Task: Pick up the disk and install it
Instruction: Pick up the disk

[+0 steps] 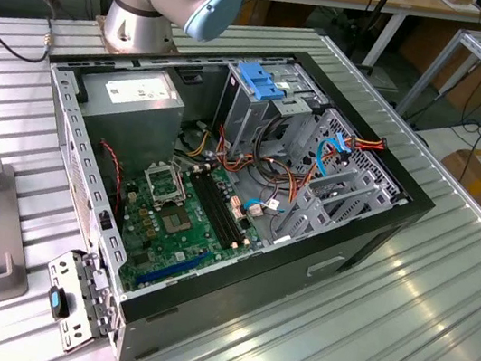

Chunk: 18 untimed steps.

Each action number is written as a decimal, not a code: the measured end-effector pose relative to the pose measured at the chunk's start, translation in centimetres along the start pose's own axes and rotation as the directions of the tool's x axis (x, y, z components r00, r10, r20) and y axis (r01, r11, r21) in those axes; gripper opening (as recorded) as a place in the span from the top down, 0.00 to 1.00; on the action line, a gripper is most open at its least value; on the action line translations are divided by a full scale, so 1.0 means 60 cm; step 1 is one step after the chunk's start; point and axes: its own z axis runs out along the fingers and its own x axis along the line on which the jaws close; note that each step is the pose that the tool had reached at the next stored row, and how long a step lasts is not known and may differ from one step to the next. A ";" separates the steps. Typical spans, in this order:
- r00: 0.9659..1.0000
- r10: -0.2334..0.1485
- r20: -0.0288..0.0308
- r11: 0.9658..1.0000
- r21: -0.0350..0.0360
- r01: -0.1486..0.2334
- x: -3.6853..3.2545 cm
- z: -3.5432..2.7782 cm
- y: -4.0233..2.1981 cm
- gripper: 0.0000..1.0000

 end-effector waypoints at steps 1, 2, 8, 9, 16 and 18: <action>1.000 -0.020 -0.001 1.000 0.000 0.020 0.000 0.000 0.000 0.89; 0.999 -0.044 -0.001 0.999 -0.001 0.044 0.000 0.000 0.000 0.89; 0.987 -0.161 -0.006 0.987 -0.002 0.161 0.000 0.000 0.000 0.89; 0.986 -0.164 -0.006 0.986 -0.002 0.164 0.000 0.000 0.000 0.89; 0.986 -0.166 -0.006 0.986 -0.002 0.166 0.000 0.000 0.000 0.89; 0.986 -0.166 -0.006 0.986 -0.002 0.166 0.000 0.000 0.000 0.89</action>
